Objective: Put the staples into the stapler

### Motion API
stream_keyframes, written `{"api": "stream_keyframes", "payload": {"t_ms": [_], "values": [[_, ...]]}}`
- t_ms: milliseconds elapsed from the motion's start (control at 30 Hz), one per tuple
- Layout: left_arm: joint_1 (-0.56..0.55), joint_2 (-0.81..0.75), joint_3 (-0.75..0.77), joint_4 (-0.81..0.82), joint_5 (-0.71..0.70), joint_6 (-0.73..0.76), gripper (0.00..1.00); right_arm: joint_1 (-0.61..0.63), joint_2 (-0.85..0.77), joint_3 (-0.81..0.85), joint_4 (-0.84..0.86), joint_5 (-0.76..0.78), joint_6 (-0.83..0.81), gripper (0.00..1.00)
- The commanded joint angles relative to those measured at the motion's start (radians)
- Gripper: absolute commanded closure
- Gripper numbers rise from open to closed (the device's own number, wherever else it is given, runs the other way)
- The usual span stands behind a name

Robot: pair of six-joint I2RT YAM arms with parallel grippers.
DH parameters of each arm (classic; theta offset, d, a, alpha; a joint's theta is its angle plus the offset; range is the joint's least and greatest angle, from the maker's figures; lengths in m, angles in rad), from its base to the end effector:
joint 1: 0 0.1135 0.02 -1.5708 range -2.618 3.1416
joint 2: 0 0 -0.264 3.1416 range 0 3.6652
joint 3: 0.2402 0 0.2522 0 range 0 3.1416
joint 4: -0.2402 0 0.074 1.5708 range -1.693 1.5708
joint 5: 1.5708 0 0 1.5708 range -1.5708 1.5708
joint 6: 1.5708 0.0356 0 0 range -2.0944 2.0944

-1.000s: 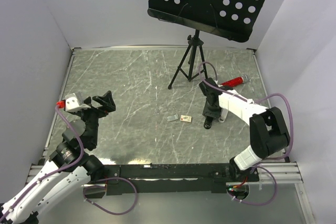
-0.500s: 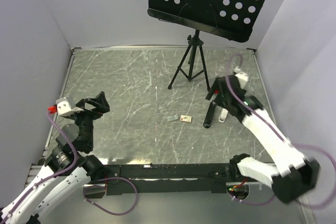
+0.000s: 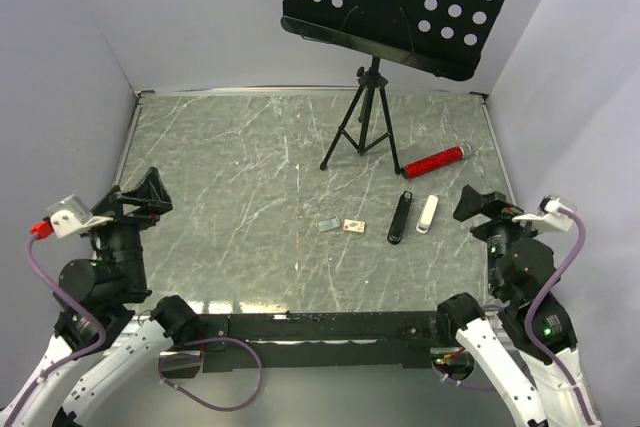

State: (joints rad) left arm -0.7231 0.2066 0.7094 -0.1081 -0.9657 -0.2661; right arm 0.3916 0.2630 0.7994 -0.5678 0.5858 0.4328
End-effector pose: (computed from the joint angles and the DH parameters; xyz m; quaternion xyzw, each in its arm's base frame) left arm 0.0451 -0.0008 0.3745 -0.2650 0.5661 -0.1231 0.7709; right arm 0.0524 0.0004 0.3556 0.2151 0.6833 0.0770 0.6935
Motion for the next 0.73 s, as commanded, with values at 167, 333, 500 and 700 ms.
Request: {"api": "stream_keyframes", "payload": {"t_ms": [167,333,500,700], "values": [[0.004,0.005,0.044,0.096,0.012,0.122,0.01,-0.003,-0.048,-0.060,-0.015,0.014,-0.046,0.00],[0.005,0.008,0.041,0.087,0.008,0.107,0.01,-0.002,-0.039,-0.066,-0.009,0.028,-0.057,0.00],[0.004,0.005,0.030,0.082,-0.005,0.096,0.01,-0.002,-0.021,-0.069,0.022,0.023,-0.081,0.00],[0.005,0.010,0.024,0.076,-0.004,0.080,0.01,-0.002,-0.019,-0.069,0.017,0.023,-0.077,0.00]]}}
